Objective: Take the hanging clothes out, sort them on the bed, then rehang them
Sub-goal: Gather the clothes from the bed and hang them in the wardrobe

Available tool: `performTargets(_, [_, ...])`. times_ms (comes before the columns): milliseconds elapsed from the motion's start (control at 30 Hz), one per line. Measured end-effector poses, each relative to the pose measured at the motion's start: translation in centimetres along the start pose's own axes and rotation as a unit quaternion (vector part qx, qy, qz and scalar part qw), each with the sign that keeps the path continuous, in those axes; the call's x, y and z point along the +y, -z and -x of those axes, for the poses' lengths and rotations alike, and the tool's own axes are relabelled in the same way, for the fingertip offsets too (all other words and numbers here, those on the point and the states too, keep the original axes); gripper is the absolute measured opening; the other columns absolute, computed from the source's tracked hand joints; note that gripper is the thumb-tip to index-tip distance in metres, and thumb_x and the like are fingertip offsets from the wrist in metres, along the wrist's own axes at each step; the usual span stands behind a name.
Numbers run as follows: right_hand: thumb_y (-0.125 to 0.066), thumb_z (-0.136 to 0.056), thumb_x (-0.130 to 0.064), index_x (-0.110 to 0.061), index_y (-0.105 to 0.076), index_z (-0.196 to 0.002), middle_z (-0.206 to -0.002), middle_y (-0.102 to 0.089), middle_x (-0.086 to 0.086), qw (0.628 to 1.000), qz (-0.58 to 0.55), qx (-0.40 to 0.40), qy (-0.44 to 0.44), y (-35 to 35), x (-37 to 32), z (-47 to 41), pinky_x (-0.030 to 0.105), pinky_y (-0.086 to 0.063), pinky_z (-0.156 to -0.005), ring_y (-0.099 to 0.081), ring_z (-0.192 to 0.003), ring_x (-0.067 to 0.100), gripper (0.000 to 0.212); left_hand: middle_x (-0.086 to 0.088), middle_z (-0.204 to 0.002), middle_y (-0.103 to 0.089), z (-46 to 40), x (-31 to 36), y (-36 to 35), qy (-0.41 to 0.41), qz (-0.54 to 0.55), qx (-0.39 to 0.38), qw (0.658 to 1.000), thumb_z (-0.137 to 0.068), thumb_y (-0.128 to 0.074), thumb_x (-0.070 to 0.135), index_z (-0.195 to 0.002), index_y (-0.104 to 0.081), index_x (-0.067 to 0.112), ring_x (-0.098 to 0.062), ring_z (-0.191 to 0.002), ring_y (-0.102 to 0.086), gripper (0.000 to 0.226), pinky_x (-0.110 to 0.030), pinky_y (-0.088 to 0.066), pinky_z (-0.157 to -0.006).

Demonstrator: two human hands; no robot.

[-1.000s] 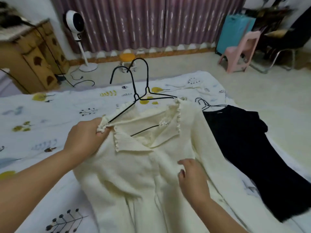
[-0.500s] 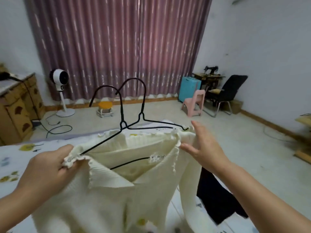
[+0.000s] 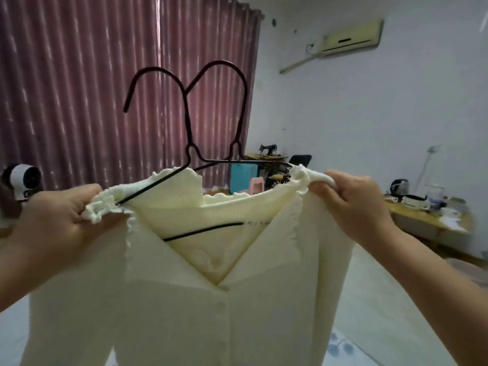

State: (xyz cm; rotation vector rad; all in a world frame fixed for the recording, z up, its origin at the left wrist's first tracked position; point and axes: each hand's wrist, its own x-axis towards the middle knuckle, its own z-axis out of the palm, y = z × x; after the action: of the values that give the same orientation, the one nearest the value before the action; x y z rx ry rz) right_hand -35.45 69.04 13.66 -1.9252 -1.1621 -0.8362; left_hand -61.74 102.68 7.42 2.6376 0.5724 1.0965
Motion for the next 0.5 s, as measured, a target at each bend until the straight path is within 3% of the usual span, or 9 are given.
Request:
performTargets(33, [-0.030, -0.073, -0.065, -0.027, -0.050, -0.057, -0.044, -0.042, -0.010, 1.000, 0.016, 0.009, -0.009, 1.4, 0.5, 0.5, 0.024, -0.028, -0.045, -0.042, -0.044, 0.006, 0.046, 0.009, -0.058, -0.061, -0.3, 4.1, 0.4, -0.017, 0.034, 0.030, 0.999, -0.077, -0.063, 0.057, -0.075, -0.057, 0.042, -0.010, -0.054, -0.058, 0.016, -0.020, -0.044, -0.050])
performTargets(100, [-0.027, -0.075, -0.064, -0.016, -0.062, -0.068, -0.049, -0.047, -0.004, 0.998, 0.058, 0.019, -0.027, 4.2, 1.4, 1.9, 0.030, -0.031, -0.048, -0.047, -0.049, 0.021, 0.060, 0.013, -0.054, -0.061, 0.0, 10.0, 0.5, -0.038, 0.118, 0.024, 0.992, -0.061, -0.052, 0.082, -0.069, -0.060, 0.047, 0.001, -0.050, -0.054, 0.037, -0.014, -0.042, -0.051])
performTargets(167, [-0.030, -0.077, -0.062, -0.012, -0.063, -0.073, -0.054, -0.052, 0.004, 0.991, 0.125, 0.006, -0.045, 7.1, 2.2, 3.4, 0.032, -0.032, -0.050, -0.051, -0.057, 0.028, 0.060, 0.005, -0.053, -0.063, 0.8, 14.1, -0.2, -0.062, 0.135, 0.047, 0.988, -0.051, -0.046, 0.090, -0.070, -0.068, 0.024, 0.000, -0.046, -0.049, 0.071, -0.023, -0.041, -0.047])
performTargets(233, [-0.037, -0.075, -0.050, -0.007, -0.068, -0.084, -0.069, -0.064, 0.016, 0.981, 0.181, -0.033, -0.059, 9.8, 2.5, 4.8, 0.036, -0.034, -0.057, -0.057, -0.069, 0.034, 0.054, -0.002, -0.044, -0.051, 1.3, 16.2, -1.6, -0.067, 0.142, 0.037, 0.987, -0.057, -0.050, 0.074, -0.061, -0.061, 0.007, -0.005, -0.045, -0.042, 0.068, -0.030, -0.034, -0.045])
performTargets(300, [-0.043, -0.067, -0.037, -0.007, -0.071, -0.092, -0.080, -0.069, 0.017, 0.986, 0.140, -0.061, -0.067, 12.6, 2.1, 6.0, 0.035, -0.037, -0.063, -0.062, -0.080, 0.032, 0.048, 0.002, -0.040, -0.038, 2.1, 18.9, -2.9, -0.092, 0.129, 0.048, 0.986, -0.062, -0.050, 0.067, -0.053, -0.052, 0.013, -0.005, -0.050, -0.041, 0.054, -0.028, -0.027, -0.044])
performTargets(367, [-0.047, -0.060, -0.041, -0.030, -0.073, -0.090, -0.075, -0.071, -0.004, 0.987, 0.012, -0.129, -0.094, 15.7, 1.5, 7.2, 0.025, -0.044, -0.065, -0.064, -0.072, 0.006, 0.040, 0.010, -0.040, -0.034, 3.2, 22.0, -3.9, -0.122, 0.135, 0.044, 0.982, -0.066, -0.052, 0.063, -0.049, -0.040, 0.025, -0.004, -0.049, -0.042, 0.043, -0.022, -0.025, -0.043])
performTargets(400, [-0.047, -0.058, -0.048, -0.040, -0.071, -0.085, -0.073, -0.071, -0.009, 0.981, -0.016, -0.161, -0.104, 17.1, 1.4, 7.8, 0.022, -0.045, -0.063, -0.063, -0.070, 0.004, 0.037, 0.013, -0.041, -0.033, 3.8, 23.2, -4.5, -0.142, 0.142, 0.040, 0.979, -0.068, -0.052, 0.061, -0.050, -0.036, 0.029, -0.001, -0.047, -0.042, 0.040, -0.019, -0.025, -0.043])
performTargets(433, [-0.048, -0.057, -0.056, -0.039, -0.071, -0.081, -0.071, -0.070, -0.005, 0.976, -0.010, -0.188, -0.113, 18.2, 1.6, 8.4, 0.027, -0.044, -0.060, -0.061, -0.065, 0.008, 0.038, 0.016, -0.042, -0.033, 4.4, 24.5, -5.0, -0.156, 0.152, 0.033, 0.975, -0.069, -0.053, 0.060, -0.052, -0.037, 0.030, 0.002, -0.046, -0.043, 0.038, -0.017, -0.025, -0.043])
performTargets(500, [-0.049, -0.064, -0.060, -0.015, -0.071, -0.077, -0.060, -0.061, 0.009, 0.973, 0.080, -0.192, -0.099, 20.0, 2.6, 9.8, 0.033, -0.034, -0.050, -0.054, -0.056, 0.024, 0.051, 0.022, -0.046, -0.035, 5.4, 26.8, -6.1, -0.179, 0.164, 0.019, 0.970, -0.070, -0.054, 0.059, -0.058, -0.046, 0.029, 0.006, -0.047, -0.044, 0.033, -0.013, -0.024, -0.043])
